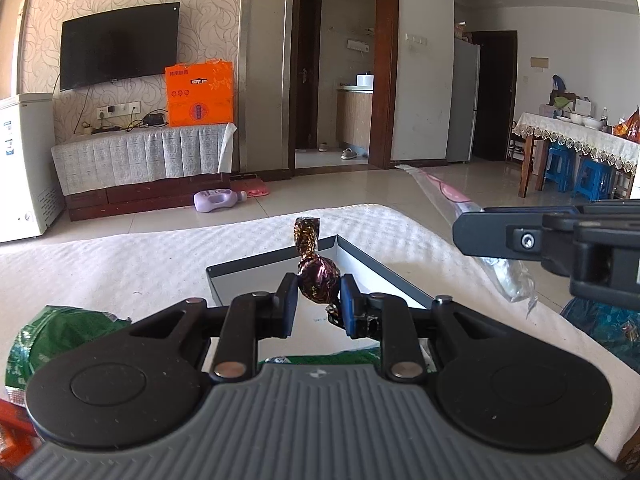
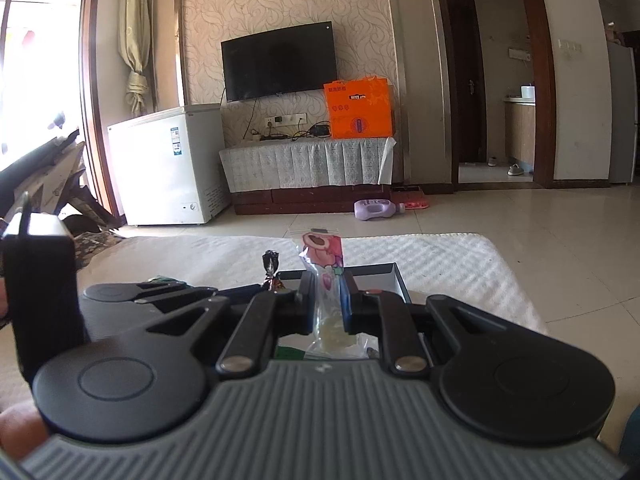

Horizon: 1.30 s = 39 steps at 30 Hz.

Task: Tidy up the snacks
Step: 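Carry the chocolate and pink candy over the grey box with both grippers, then open the left gripper to drop the chocolate into the box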

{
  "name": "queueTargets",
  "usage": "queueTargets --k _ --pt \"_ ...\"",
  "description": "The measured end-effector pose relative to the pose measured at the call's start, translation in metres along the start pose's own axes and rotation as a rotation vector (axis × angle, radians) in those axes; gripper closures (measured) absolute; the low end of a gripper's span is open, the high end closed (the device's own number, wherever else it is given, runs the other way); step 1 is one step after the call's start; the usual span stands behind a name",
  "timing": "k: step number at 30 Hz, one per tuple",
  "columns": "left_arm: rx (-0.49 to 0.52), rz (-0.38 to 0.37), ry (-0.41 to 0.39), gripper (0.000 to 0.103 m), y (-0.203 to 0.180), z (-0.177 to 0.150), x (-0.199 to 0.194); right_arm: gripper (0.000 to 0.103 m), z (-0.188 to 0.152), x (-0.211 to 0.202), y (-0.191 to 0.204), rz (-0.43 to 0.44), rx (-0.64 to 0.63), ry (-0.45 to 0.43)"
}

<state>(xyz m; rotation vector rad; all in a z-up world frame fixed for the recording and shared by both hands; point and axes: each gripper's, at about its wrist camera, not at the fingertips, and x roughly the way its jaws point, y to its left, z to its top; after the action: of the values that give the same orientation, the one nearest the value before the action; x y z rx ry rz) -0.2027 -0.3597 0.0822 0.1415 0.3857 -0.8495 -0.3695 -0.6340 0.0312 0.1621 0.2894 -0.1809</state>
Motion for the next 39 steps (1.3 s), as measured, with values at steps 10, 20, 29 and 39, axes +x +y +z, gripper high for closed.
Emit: queueTargets --k 10,20,29,39 --pt "-0.028 -0.026 0.018 0.076 0.004 0.010 0.038 0.087 0.000 0.026 -0.009 -0.054 0.004 0.049" --pt "-0.025 -0.031 0.053 0.076 0.013 0.012 0.067 0.087 0.002 0.049 -0.008 -0.040 0.037 0.058" --pt "-0.031 0.013 0.087 0.076 0.035 0.015 0.096 0.087 0.003 0.054 -0.014 -0.013 0.020 0.067" --pt "-0.014 0.009 0.123 0.076 0.037 0.016 0.128 0.087 0.000 0.052 -0.027 -0.028 0.046 0.074"
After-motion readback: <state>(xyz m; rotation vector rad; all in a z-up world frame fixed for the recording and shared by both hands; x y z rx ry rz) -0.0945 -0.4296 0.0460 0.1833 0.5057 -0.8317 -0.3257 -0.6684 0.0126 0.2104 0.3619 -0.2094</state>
